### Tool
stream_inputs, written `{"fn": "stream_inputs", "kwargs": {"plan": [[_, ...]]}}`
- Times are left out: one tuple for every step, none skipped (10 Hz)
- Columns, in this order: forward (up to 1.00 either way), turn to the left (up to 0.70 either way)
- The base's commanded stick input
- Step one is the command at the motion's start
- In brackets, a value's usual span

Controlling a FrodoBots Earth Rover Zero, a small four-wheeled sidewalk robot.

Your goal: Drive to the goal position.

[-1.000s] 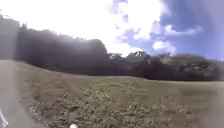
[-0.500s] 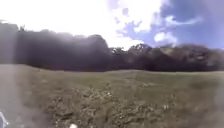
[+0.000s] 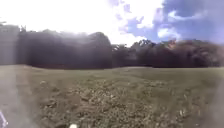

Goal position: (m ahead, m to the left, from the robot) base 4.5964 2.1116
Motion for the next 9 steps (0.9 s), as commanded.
{"fn": "stream_inputs", "kwargs": {"plan": [[0.7,-0.35],[0.7,-0.3],[0.7,-0.16],[0.7,-0.03],[0.7,0.0],[0.7,0.0],[0.7,-0.06],[0.7,-0.23],[0.7,0.0]]}}
